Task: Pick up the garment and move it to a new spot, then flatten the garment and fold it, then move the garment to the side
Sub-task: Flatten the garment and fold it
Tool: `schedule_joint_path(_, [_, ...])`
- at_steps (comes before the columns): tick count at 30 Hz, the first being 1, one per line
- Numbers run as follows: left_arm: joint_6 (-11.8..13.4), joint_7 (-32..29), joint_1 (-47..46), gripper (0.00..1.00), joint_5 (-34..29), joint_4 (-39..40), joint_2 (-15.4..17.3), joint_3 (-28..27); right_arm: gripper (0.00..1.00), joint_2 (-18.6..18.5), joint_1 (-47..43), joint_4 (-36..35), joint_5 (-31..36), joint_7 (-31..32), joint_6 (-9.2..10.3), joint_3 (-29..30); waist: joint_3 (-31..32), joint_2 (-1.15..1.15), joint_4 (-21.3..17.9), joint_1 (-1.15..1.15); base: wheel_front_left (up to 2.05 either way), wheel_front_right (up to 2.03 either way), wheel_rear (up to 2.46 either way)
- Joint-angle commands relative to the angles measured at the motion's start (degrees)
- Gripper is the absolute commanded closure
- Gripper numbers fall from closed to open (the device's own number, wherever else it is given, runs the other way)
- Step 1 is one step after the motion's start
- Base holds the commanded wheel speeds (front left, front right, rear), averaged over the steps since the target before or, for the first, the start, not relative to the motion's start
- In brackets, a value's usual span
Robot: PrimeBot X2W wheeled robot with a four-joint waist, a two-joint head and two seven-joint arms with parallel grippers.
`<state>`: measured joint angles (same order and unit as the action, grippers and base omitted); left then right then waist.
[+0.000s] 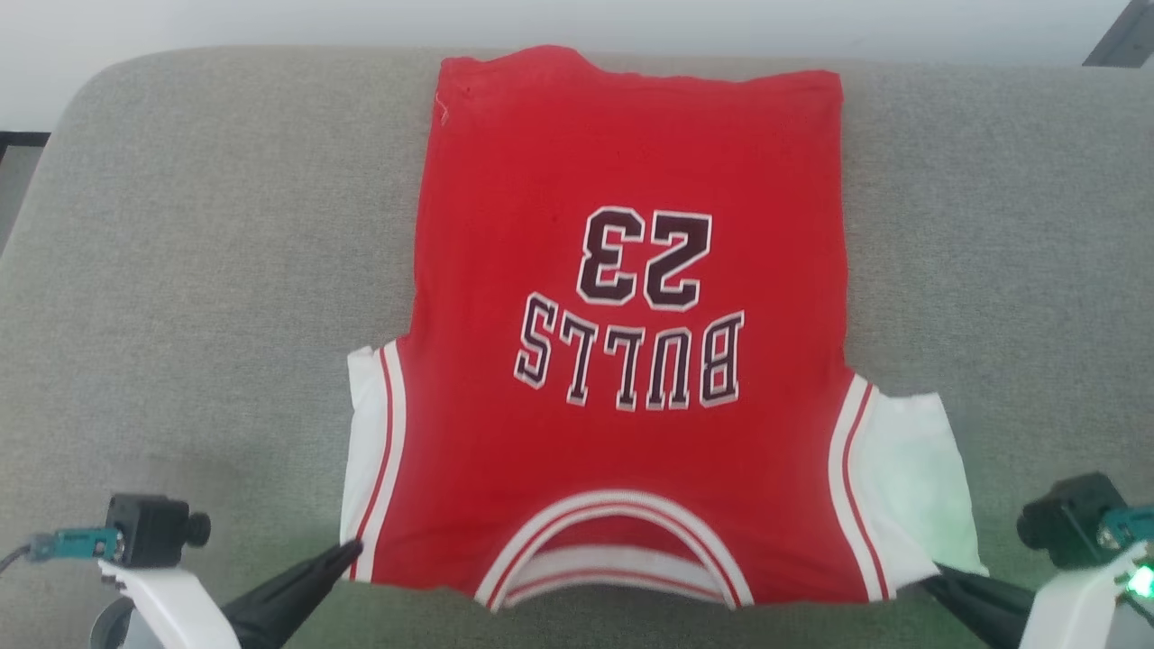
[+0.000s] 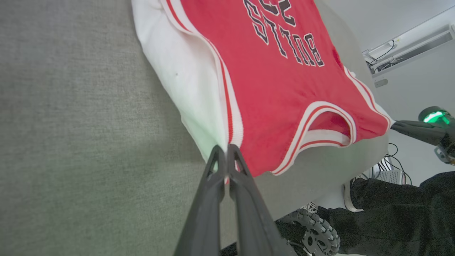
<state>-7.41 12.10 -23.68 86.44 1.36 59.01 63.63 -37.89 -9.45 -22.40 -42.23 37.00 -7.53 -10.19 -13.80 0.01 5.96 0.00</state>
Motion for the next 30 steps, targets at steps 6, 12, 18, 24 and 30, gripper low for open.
schedule_joint_path(6, [-0.09,1.27,0.97,1.00,-2.76,-1.17,-1.81,0.70,1.00,2.29,-1.60,-2.58,1.92,1.83,0.09,2.07,-0.59,-0.01,0.43,0.00,0.00,0.00,0.00])
schedule_joint_path(12, [-0.09,1.12,-0.56,1.00,-5.08,-7.00,-7.44,1.95,1.00,2.75,0.30,1.04,1.71,2.72,0.10,-1.03,-0.84,-0.01,0.61,0.00,0.00,0.00,0.00])
schedule_joint_path(18, [0.63,1.80,-1.29,1.00,-7.86,-15.40,-12.71,2.83,1.00,1.25,3.52,8.42,4.69,0.27,0.09,-4.97,-1.47,-0.01,0.60,0.00,0.00,0.00,0.00])
schedule_joint_path(24, [0.74,2.60,0.40,1.00,-8.88,-20.93,-18.12,1.41,1.00,1.37,5.92,14.61,7.78,-3.05,0.09,-10.47,-1.84,-0.01,0.77,0.00,0.00,0.00,0.00])
schedule_joint_path(30, [0.58,2.66,1.24,1.00,-10.71,-25.09,-21.82,0.51,1.00,2.13,8.39,20.15,8.69,-5.74,0.06,-16.12,-1.74,-0.01,0.49,0.00,0.00,0.00,0.00])
